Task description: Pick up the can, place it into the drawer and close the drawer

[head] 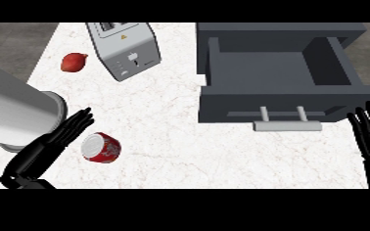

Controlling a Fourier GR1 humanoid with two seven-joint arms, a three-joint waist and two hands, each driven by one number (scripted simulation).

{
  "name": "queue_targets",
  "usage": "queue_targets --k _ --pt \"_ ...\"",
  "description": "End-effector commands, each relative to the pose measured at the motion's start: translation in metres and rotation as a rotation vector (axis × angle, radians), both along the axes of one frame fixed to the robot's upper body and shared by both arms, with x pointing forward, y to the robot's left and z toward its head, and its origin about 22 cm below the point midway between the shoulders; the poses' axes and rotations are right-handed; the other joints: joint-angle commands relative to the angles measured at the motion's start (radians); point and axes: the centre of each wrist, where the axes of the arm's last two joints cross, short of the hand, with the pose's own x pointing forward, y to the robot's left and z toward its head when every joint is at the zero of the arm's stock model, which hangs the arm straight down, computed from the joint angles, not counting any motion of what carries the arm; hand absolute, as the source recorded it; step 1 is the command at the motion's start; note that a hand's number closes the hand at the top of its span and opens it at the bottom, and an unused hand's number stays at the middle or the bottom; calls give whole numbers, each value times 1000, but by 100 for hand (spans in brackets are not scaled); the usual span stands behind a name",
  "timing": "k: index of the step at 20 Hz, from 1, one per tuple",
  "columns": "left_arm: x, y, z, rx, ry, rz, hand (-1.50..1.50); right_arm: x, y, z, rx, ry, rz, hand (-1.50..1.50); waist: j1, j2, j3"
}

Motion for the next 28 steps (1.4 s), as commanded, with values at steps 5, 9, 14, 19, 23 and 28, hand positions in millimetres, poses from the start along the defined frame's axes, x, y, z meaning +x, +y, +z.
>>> queue_targets --k 5,9,14,19,23,28 --pt "8 30 -29 -1 -1 17 -150 -5 -10 -20 1 10 10 -150 -2 0 0" --pt "14 36 -40 21 20 11 -150 7 11 7 17 -17 -15 -150 -2 0 0" --pt "27 43 -43 15 30 11 -150 7 5 10 -3 -6 0 -150 -3 1 0" --pt "3 47 -63 19 36 9 -150 17 3 -1 18 -12 -10 -150 1 1 0" --pt "18 43 -80 21 65 56 -150 8 -4 17 -13 -28 1 -150 -6 2 -1" --pt "38 22 -84 30 59 27 -150 5 3 21 6 -21 11 -150 -8 2 -1"
